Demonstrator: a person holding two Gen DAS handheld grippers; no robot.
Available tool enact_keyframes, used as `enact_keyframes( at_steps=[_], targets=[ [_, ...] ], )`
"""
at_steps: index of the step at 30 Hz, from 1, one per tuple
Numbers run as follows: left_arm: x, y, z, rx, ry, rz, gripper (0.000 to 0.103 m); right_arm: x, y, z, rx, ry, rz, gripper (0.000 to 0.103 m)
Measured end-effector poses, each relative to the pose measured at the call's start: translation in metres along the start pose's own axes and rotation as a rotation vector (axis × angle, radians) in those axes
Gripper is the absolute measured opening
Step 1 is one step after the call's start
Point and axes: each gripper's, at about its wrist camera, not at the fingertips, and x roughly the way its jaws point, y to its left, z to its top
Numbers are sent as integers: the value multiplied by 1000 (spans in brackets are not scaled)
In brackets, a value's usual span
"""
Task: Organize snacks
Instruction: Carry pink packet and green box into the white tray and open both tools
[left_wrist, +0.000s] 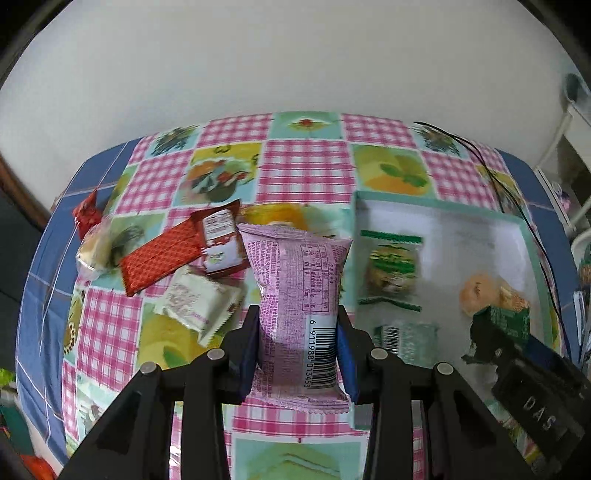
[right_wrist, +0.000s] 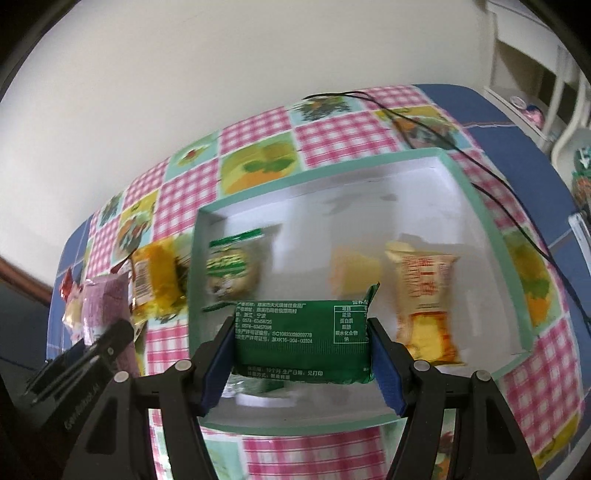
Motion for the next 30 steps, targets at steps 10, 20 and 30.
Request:
enact_keyframes(
  at_steps=[10, 20, 30],
  targets=[
    [0, -39, 4, 84, -33, -30, 39, -1, -21, 11, 54, -43, 4, 70],
    [7, -82, 16, 176, -81, -43, 39, -3, -41, 32, 91, -97, -22, 70],
    [22, -91, 33, 173, -99, -60, 39, 5, -55, 52, 113, -123, -43, 70]
  ],
)
